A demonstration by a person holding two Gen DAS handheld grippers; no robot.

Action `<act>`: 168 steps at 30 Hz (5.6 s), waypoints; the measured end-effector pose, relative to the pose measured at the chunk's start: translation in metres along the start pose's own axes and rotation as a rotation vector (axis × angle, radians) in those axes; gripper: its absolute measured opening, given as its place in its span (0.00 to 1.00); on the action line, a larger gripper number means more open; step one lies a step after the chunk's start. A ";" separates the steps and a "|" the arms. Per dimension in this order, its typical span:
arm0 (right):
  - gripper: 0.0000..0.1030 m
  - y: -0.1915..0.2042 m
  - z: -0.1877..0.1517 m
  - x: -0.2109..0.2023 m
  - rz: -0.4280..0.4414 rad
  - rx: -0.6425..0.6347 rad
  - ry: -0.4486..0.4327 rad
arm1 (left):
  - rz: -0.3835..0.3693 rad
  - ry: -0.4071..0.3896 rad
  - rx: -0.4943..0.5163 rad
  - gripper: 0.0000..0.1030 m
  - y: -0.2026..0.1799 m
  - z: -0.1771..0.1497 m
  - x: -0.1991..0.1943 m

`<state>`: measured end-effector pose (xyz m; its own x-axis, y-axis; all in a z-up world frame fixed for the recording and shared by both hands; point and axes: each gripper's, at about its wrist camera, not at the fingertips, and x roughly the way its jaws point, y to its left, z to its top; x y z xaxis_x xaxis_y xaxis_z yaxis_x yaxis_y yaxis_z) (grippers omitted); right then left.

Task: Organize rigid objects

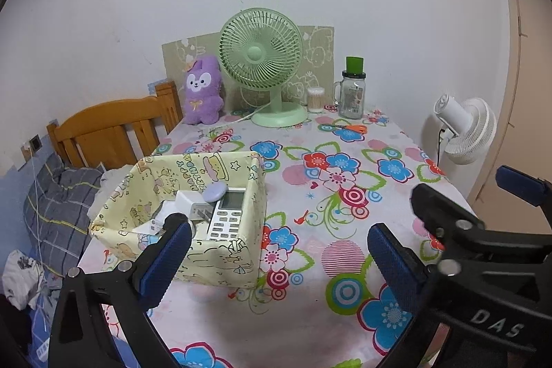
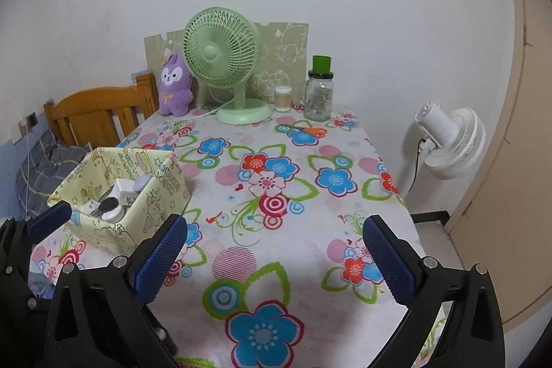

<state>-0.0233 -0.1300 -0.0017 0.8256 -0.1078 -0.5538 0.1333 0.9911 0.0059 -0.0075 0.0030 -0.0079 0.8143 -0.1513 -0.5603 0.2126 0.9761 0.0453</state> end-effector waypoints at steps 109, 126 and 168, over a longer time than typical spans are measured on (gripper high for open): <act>1.00 -0.024 -0.002 -0.018 -0.024 0.083 -0.057 | 0.032 -0.046 -0.061 1.00 0.022 0.004 -0.013; 1.00 -0.024 -0.002 -0.017 -0.025 0.084 -0.057 | 0.033 -0.046 -0.062 1.00 0.022 0.005 -0.013; 1.00 -0.021 -0.006 -0.018 -0.011 0.080 -0.063 | 0.019 -0.033 -0.049 1.00 0.014 0.000 -0.011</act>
<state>-0.0441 -0.1485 0.0034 0.8563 -0.1254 -0.5010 0.1837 0.9806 0.0685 -0.0138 0.0179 -0.0011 0.8356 -0.1368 -0.5320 0.1705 0.9852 0.0145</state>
